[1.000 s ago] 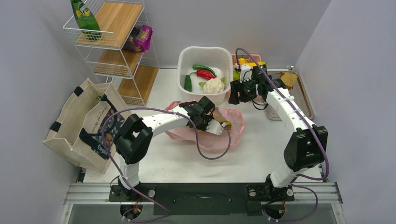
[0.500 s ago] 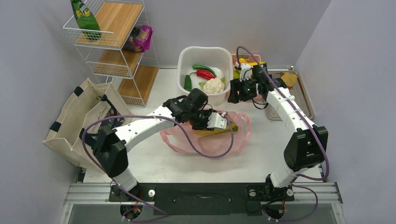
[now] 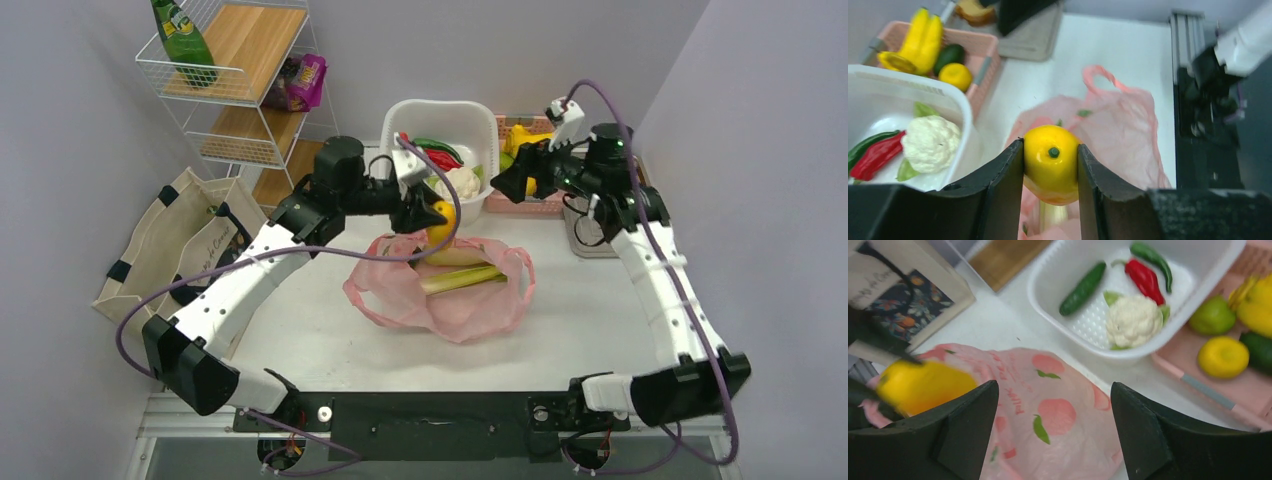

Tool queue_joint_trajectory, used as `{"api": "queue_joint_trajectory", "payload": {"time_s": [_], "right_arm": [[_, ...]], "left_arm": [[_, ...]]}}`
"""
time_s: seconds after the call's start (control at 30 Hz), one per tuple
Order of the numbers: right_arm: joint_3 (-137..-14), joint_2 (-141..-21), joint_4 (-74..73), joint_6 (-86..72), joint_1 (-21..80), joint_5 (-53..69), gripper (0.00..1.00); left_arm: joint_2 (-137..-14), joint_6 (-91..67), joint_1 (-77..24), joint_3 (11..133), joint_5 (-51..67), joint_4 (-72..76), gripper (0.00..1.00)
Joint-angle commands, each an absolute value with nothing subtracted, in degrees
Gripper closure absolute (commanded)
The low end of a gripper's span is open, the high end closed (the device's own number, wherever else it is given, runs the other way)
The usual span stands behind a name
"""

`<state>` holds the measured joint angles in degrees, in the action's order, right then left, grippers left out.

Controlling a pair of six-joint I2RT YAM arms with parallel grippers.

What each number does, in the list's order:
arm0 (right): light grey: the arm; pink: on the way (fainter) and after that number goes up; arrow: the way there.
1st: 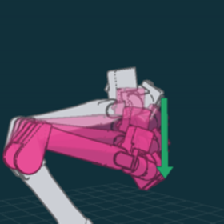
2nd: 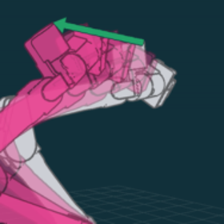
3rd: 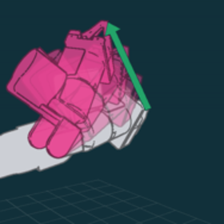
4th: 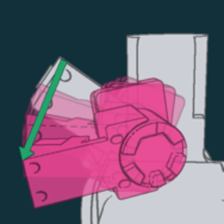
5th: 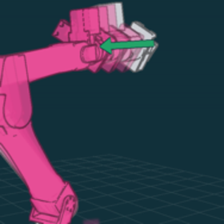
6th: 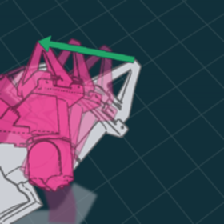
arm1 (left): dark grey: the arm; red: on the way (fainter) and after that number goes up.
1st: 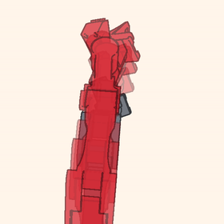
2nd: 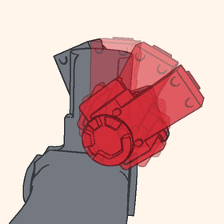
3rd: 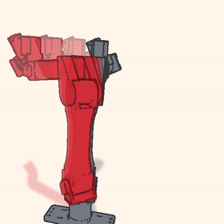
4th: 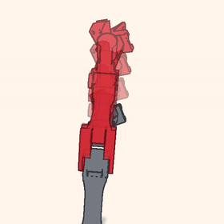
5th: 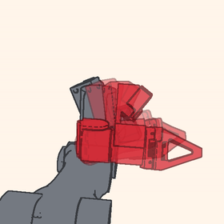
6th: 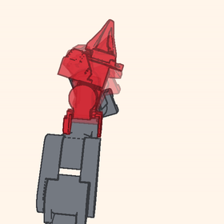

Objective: Untie the knot of the grocery bags and take out the mixed food

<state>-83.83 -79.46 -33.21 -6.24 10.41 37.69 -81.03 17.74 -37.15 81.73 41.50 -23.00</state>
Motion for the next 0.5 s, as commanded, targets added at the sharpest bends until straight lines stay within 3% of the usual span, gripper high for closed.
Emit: {"api": "queue_joint_trajectory", "payload": {"time_s": [0.0,0.23,0.47], "right_arm": [[-79.57,-66.78,-21.77,-9.09,14.32,42.0,0.2],[-78.67,-64.37,-24.83,1.03,32.27,29.08,0.18],[-79.4,-65.78,-24.07,3.02,36.27,20.44,0.18]], "left_arm": [[-80.65,-8.32,-31.74,85.34,43.97,-3.2,1.0],[-81.98,-18.39,-31.12,86.81,46.32,6.22,1.0],[-79.95,-23.68,-31.19,85.87,48.28,10.25,1.0]]}}
